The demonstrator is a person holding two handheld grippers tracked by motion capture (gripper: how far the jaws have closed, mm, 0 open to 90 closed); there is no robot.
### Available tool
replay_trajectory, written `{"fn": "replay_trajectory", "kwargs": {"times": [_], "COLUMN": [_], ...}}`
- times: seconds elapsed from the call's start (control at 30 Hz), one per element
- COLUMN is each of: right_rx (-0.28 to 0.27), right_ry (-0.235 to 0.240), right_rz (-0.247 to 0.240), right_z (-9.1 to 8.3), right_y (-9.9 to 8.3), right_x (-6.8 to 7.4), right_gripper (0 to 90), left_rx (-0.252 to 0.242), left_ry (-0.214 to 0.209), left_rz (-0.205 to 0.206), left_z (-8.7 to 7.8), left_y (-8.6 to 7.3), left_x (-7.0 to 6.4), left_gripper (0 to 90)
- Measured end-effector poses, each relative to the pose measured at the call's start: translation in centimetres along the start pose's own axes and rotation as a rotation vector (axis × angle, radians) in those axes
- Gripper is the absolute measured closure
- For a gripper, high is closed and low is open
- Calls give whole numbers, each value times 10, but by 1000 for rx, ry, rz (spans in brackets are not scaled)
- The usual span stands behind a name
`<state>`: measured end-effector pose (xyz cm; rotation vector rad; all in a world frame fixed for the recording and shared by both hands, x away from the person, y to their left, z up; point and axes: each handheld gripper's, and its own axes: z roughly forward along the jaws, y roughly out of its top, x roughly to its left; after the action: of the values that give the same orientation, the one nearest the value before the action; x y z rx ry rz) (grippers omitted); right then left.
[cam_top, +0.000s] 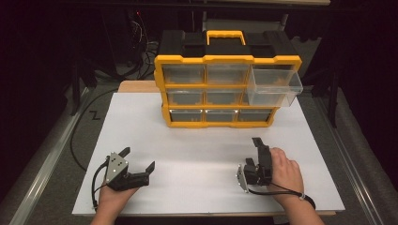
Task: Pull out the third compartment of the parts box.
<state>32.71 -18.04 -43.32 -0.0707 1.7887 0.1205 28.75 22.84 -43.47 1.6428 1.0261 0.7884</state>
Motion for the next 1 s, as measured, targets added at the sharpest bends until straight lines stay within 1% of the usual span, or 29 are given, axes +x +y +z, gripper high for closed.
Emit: {"fn": "replay_trajectory", "kwargs": {"times": [0.07,0.1,0.17,0.23,0.27,0.37,0.43,0.47,0.5,0.53,0.57,0.6,0.63,0.67,0.7,0.73,0.77,0.83,0.93,0.97,1.0], "right_rx": [12,9,1,2,6,15,47,57,70,78,82,83,89,88,77,73,68,46,2,-9,-26], "right_ry": [12,16,30,50,52,86,103,121,153,160,169,190,202,217,228,247,256,290,342,346,352], "right_rz": [25,34,70,128,135,231,317,378,454,483,523,586,611,673,716,770,806,902,1059,1084,1120], "right_z": [-1,0,1,2,3,5,9,11,14,16,18,19,20,20,20,20,20,20,18,18,16], "right_y": [0,0,-1,-4,-5,-9,-14,-17,-21,-25,-28,-31,-33,-35,-38,-41,-42,-47,-53,-54,-55], "right_x": [-1,-1,-2,-2,-2,-5,-6,-7,-6,-8,-8,-9,-10,-10,-11,-13,-13,-15,-18,-19,-19], "right_gripper": [9,9,9,9,9,9,10,10,10,10,11,11,11,11,11,11,11,11,12,12,12], "left_rx": [6,7,5,0,1,5,18,22,25,25,25,24,25,28,29,30,29,29,25,23,21], "left_ry": [4,9,13,18,18,15,13,12,11,8,5,3,0,-2,-4,-4,-5,-7,-6,-6,-7], "left_rz": [-8,-7,-11,-15,-17,-22,-19,-18,-16,-17,-17,-17,-16,-13,-12,-11,-11,-9,-13,-14,-16], "left_z": [0,0,-1,-1,-1,-1,0,1,1,1,1,1,1,2,2,2,3,3,2,2,2], "left_y": [0,0,0,1,1,1,0,0,0,0,0,0,0,0,0,0,0,0,0,0,0], "left_x": [1,1,3,3,3,3,2,2,2,2,2,2,2,2,2,2,2,2,3,3,3], "left_gripper": [6,6,6,6,6,6,6,8,8,8,8,8,8,8,8,8,8,7,6,6,6]}}
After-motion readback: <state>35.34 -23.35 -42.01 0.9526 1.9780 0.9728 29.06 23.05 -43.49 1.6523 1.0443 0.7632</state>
